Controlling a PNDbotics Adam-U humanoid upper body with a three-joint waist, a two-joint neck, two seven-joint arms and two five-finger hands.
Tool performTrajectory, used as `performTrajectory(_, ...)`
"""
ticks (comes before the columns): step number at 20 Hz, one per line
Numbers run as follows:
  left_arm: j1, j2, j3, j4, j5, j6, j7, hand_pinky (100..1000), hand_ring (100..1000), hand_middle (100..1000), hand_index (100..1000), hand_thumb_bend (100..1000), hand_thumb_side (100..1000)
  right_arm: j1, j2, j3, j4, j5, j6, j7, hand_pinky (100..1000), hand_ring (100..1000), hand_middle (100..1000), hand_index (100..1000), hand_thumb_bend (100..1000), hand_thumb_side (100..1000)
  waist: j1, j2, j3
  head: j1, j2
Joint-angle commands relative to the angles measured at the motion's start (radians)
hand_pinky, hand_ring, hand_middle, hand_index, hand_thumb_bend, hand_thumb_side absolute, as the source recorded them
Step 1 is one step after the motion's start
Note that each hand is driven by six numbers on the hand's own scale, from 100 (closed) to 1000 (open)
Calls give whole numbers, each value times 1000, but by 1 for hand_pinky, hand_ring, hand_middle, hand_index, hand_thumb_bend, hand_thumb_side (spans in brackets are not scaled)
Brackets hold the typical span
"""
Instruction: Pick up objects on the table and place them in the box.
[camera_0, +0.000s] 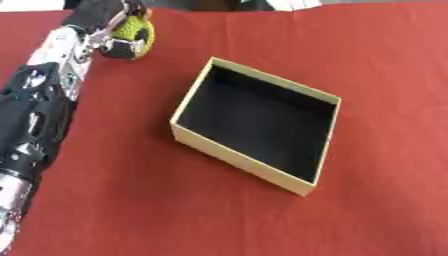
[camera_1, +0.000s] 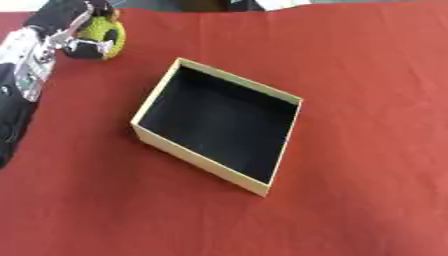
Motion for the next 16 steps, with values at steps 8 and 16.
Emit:
performTrajectory(8,-22,-39,-69,-236,165,-52,-37,525,564,510,677,100,100,-13,-17,-28,-18,1,-5,-20,773,713,607,771,125,549,-7,-42,8,8,12)
performTrajectory(16,1,-127,-173,-366,222,-120,-112,529,565,510,676,100,100,-17,-17,-40,-18,5,-12,-35,773,713,609,771,126,547,-13,-50,6,12,13)
